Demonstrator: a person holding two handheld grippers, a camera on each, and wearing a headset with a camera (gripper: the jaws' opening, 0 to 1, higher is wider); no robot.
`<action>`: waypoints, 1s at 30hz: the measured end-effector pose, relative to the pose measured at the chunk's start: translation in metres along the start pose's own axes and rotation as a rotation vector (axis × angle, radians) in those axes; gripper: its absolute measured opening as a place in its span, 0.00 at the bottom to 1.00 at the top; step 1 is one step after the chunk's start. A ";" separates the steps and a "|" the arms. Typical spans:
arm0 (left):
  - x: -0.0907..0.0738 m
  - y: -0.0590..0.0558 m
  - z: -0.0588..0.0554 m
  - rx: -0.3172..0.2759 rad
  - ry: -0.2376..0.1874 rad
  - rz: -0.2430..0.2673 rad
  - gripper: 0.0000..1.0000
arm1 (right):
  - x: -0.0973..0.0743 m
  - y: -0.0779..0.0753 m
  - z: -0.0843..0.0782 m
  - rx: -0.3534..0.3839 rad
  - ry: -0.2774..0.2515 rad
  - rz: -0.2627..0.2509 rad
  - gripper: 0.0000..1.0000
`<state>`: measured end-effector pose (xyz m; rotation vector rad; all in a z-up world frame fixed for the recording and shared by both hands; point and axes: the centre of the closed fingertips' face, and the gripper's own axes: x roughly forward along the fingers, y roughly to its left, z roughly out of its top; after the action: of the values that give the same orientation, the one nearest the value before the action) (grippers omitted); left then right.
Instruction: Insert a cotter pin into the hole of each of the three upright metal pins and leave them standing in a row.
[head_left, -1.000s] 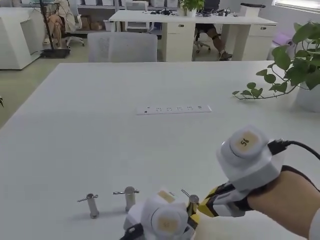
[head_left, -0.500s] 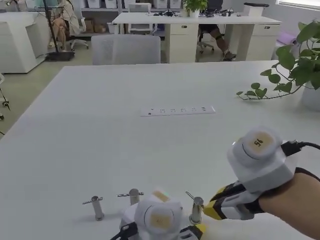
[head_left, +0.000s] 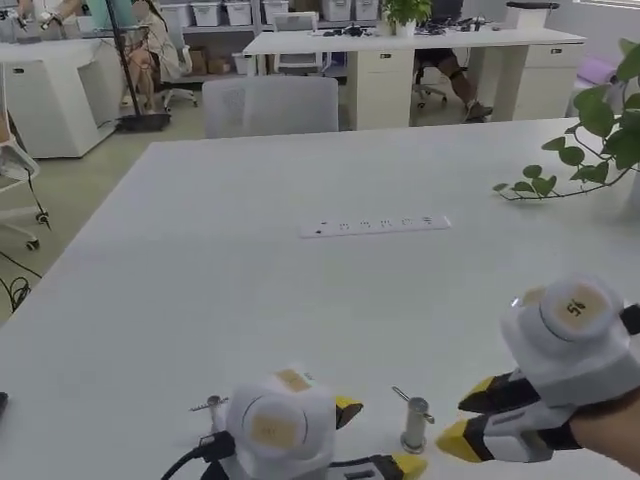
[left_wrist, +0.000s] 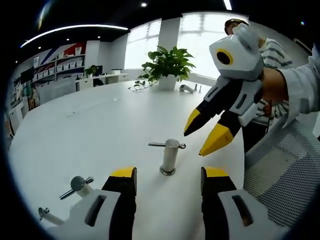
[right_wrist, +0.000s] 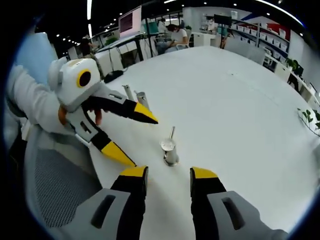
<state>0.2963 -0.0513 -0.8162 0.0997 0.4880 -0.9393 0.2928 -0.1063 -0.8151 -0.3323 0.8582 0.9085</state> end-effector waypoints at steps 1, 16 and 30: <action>-0.003 -0.002 0.002 -0.007 -0.004 -0.011 0.51 | 0.001 0.002 0.000 -0.011 -0.004 0.003 0.36; -0.059 -0.022 0.037 0.010 -0.076 -0.133 0.62 | 0.010 0.006 0.000 -0.075 -0.032 0.020 0.41; -0.116 0.003 0.023 -0.005 -0.081 -0.060 0.65 | 0.026 0.003 0.007 -0.125 -0.054 0.023 0.41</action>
<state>0.2501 0.0312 -0.7450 0.0430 0.4204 -0.9967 0.3023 -0.0863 -0.8307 -0.4046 0.7586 0.9901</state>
